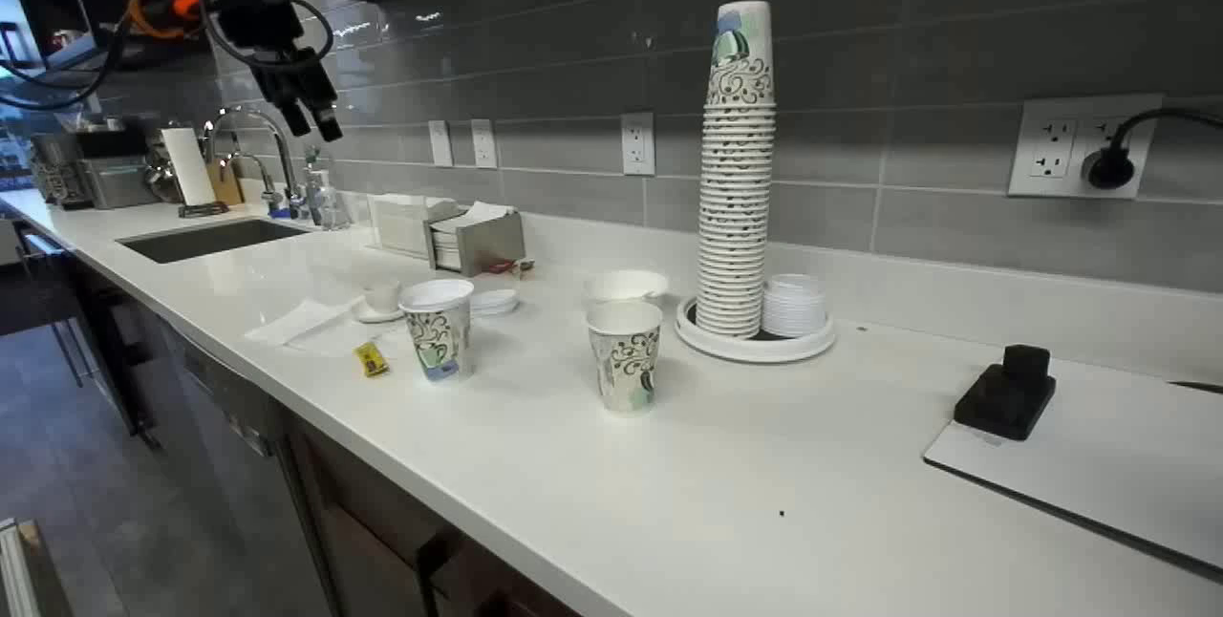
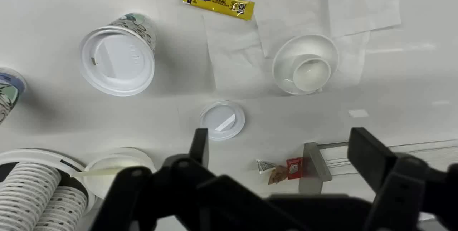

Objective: Put the packet into the bowl

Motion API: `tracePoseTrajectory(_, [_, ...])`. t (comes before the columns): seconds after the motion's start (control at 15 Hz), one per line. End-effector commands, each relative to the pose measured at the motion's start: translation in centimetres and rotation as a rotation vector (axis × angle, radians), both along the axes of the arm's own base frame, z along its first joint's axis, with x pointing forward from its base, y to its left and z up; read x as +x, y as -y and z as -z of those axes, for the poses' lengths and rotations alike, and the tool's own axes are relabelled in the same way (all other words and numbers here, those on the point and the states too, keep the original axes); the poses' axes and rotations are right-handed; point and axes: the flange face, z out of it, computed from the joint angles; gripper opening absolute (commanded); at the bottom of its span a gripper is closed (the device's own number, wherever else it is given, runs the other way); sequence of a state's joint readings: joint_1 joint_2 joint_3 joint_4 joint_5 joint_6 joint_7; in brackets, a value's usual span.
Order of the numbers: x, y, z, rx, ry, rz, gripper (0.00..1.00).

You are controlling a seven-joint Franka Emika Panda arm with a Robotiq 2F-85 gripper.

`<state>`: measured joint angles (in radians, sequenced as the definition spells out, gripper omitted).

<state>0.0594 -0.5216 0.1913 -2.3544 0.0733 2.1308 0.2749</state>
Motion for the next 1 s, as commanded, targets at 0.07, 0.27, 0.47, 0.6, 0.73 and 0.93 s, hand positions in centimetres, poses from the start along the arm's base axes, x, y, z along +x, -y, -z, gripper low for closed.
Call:
tracePoseTrajectory(0.07, [0.0, 0.0, 0.0, 0.0, -0.001, 0.0, 1.0])
tracePoseTrajectory(0.27, [2.1, -1.2, 1.2, 0.05, 0.013, -0.003, 1.0])
tracePoseTrajectory(0.47, [6.0, -4.3, 4.3, 0.064, 0.057, -0.052, 1.0])
tracePoseTrajectory(0.6, [8.9, -6.2, 7.5, 0.073, 0.065, -0.093, 1.0])
tracePoseTrajectory(0.73, [11.3, -7.5, 10.7, 0.082, 0.021, -0.138, 1.0])
tracePoseTrajectory(0.93, [15.7, -8.3, 15.3, 0.036, -0.061, -0.144, 1.0])
